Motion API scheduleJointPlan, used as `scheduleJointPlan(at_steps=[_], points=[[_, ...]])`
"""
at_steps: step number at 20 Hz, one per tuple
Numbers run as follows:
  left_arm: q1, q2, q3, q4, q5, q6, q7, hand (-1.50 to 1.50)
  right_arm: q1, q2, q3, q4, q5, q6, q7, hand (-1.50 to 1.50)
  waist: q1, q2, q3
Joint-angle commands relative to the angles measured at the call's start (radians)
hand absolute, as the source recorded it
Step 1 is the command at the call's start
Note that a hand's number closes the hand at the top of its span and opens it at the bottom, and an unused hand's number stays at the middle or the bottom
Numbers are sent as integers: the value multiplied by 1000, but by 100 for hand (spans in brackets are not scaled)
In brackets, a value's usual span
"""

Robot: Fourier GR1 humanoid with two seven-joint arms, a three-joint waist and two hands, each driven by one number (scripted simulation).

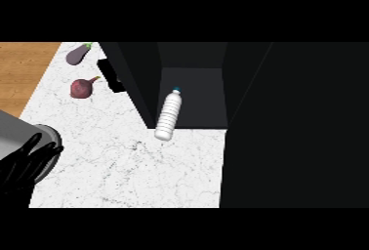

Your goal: Pick up the bottled water, place it into the cabinet and close the cabinet

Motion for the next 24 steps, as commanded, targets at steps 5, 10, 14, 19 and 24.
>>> scheduleJointPlan(at_steps=[5, 10, 14, 19, 24], points=[[88, 69, 101, -10, 93, -97, -4, -150, -90, -41, 108, -283, 175, -66, 138, 150, 17, -10, -6], [110, 102, 152, -11, 137, -135, 4, -150, -226, -66, 186, -261, 197, -88, 198, 150, 29, -14, -9], [136, 121, 192, -2, 165, -157, 4, -150, -314, -57, 263, -226, 212, -136, 255, 150, 30, -17, -12], [181, 150, 237, 10, 193, -207, 0, -150, -413, -2, 387, -185, 216, -234, 327, 150, 41, -17, -12], [206, 169, 276, 10, 215, -248, -10, -150, -536, 71, 486, -130, 233, -348, 407, 150, 50, -14, -12]])
